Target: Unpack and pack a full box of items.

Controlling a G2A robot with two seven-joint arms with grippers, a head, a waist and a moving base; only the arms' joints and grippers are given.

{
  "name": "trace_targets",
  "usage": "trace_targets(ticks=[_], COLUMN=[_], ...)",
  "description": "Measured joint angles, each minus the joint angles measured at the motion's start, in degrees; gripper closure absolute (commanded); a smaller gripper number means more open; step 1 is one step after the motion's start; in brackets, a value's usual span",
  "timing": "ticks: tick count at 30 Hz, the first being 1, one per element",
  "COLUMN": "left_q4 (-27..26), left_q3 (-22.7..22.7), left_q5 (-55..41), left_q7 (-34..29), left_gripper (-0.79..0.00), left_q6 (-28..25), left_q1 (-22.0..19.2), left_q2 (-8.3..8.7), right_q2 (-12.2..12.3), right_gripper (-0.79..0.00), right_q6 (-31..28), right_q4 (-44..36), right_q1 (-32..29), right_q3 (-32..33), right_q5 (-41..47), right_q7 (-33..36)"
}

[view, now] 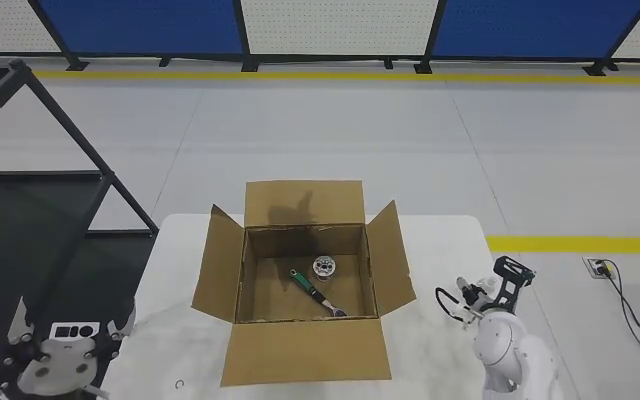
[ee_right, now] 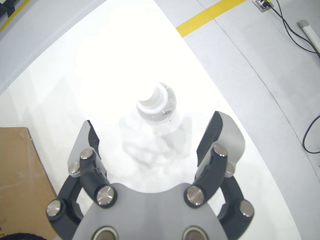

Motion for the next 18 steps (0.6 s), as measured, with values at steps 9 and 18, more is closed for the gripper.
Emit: trace_targets(ticks=[9,18], left_q4=[0.0,0.1], left_q3=[-0.8,-1.6], left_q5=[-0.5,-1.0], left_q7=[-0.4,-1.0], left_gripper=[-0.785,-0.785], left_q6=[0.3,0.2], left_q1=[0.3,0.9], left_q2=[-0.03,-0.1], right_q2=[0.3,0.5], right_gripper=[-0.382,-0.296], right_q6=[2.4,4.5], right_q4=[3.5,5.8], right_q1=[1.9,3.5], right_q3=[-0.6,-1.4], right_q5=[-0.2,-0.9], right_q7=[-1.8,-3.1])
